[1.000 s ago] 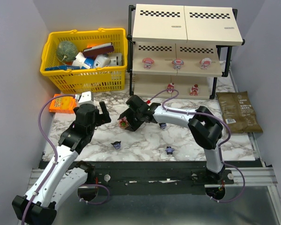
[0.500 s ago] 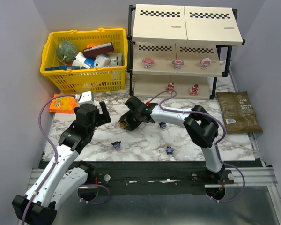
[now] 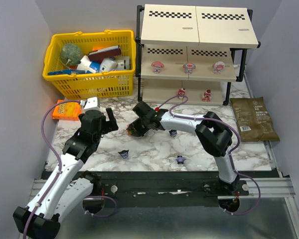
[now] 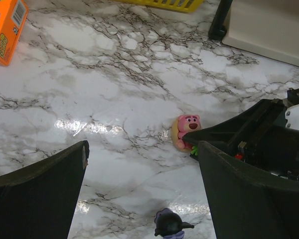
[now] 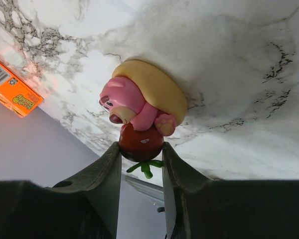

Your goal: Place and organize the plastic toys onto the shelf

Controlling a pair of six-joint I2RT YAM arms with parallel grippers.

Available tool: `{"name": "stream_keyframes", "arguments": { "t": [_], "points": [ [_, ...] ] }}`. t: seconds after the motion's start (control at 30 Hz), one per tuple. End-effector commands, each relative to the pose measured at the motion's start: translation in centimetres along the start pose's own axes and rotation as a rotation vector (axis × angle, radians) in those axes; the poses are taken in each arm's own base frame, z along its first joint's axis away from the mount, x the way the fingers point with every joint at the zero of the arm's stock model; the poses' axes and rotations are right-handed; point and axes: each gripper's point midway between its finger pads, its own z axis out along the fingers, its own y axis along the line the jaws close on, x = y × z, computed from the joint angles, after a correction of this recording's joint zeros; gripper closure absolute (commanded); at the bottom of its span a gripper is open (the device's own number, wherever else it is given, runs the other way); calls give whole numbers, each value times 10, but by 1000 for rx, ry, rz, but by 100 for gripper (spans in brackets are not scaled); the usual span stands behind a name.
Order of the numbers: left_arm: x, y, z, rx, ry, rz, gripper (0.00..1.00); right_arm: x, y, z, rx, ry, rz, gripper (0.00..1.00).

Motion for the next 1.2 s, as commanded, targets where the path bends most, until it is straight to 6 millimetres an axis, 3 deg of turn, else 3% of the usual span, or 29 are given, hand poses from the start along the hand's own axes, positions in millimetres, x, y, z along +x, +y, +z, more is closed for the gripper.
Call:
{"name": "stream_keyframes", "arguments": {
  "t": [0.0, 0.27, 0.5, 0.6, 0.87, 1.17],
  "points": [
    [5, 7, 3, -32, 8, 4, 1, -24, 14, -16, -54, -92, -2, 94],
    [6, 7, 4, -36, 11, 7, 1, -76, 30, -40, -136, -221, 28, 98],
    [8, 8, 5, -41, 19, 10, 1, -139, 45, -55, -205, -319, 83, 99],
    [9, 8, 6, -43, 23, 12, 1, -155, 65, -57, -303, -317, 45, 98],
    [13, 9, 10, -54, 46, 19, 1, -169, 95, -49, -408, -285, 19, 98],
    [17, 11, 12, -66, 64, 28, 1, -188, 103, -34, -410, -291, 34, 97]
  ]
}}
